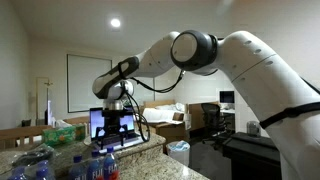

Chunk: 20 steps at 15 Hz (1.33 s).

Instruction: Move the three bottles to the right, one at a time

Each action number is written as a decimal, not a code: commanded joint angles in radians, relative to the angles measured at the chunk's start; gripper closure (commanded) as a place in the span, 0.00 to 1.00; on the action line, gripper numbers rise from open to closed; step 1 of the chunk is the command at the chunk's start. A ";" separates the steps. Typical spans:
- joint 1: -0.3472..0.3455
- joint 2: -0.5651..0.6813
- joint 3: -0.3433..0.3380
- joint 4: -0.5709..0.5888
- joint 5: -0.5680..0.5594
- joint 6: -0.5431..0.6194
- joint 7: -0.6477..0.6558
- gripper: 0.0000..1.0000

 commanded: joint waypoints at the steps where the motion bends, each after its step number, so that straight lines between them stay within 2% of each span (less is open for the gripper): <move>1: 0.011 0.019 -0.007 0.042 -0.014 -0.064 0.023 0.00; 2: 0.013 0.017 -0.008 0.043 -0.015 -0.074 0.028 0.23; 4: 0.012 0.015 -0.009 0.047 -0.011 -0.093 0.028 0.33; 8: 0.013 0.027 -0.009 0.067 -0.011 -0.131 0.026 0.61; 13: 0.017 0.047 -0.008 0.092 -0.015 -0.160 0.021 0.91; 17: 0.021 0.060 -0.008 0.109 -0.016 -0.178 0.020 0.99; 19: 0.022 0.062 -0.006 0.113 -0.012 -0.189 0.019 0.90; 20: 0.025 0.059 -0.006 0.111 -0.013 -0.190 0.020 0.69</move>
